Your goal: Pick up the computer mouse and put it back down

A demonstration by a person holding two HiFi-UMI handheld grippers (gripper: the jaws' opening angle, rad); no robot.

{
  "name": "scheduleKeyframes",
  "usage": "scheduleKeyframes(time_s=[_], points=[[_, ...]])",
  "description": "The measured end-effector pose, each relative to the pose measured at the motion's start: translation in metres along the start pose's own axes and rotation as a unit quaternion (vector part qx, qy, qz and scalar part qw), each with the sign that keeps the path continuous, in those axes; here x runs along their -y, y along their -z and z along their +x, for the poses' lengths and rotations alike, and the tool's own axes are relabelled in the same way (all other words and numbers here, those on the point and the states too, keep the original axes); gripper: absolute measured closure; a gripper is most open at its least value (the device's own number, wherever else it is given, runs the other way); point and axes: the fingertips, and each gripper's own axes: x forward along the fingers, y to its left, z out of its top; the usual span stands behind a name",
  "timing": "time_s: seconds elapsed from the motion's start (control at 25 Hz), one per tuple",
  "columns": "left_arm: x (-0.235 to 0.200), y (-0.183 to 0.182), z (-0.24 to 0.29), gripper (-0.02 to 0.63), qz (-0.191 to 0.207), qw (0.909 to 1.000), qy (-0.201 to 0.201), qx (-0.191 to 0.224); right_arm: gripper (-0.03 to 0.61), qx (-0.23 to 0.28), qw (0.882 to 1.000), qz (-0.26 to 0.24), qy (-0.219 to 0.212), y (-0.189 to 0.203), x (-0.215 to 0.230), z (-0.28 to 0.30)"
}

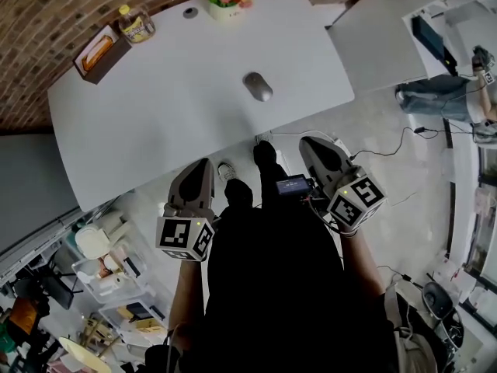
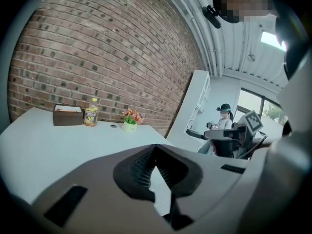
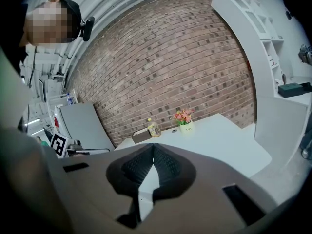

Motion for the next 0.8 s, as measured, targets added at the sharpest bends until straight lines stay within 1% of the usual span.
scheduleKeyframes(time_s=[0.2, 0.52, 0.64, 0.8], points=[[0.003, -0.013, 0.024, 0.6, 0.002, 0.9998, -0.02, 0.005, 0.561, -0.001, 1.0, -0.009, -0.028, -0.019, 0.019, 0.024], [0.021, -0.048, 0.079, 0.6, -0.016, 0.9984, -0.047, 0.027, 0.561, 0.005, 0.997, -0.012, -0.076, -0.062, 0.068, 0.059], [0.024, -0.052, 0.1, 0.6, -0.023, 0.9978, -0.058, 0.024, 0.561, 0.001, 0.996, -0.008, -0.085, -0.072, 0.088, 0.069], [0.032, -0.057, 0.122, 0.6, -0.028, 0.9966, -0.075, 0.018, 0.561, -0.014, 0.994, -0.004, -0.107, -0.075, 0.102, 0.076]])
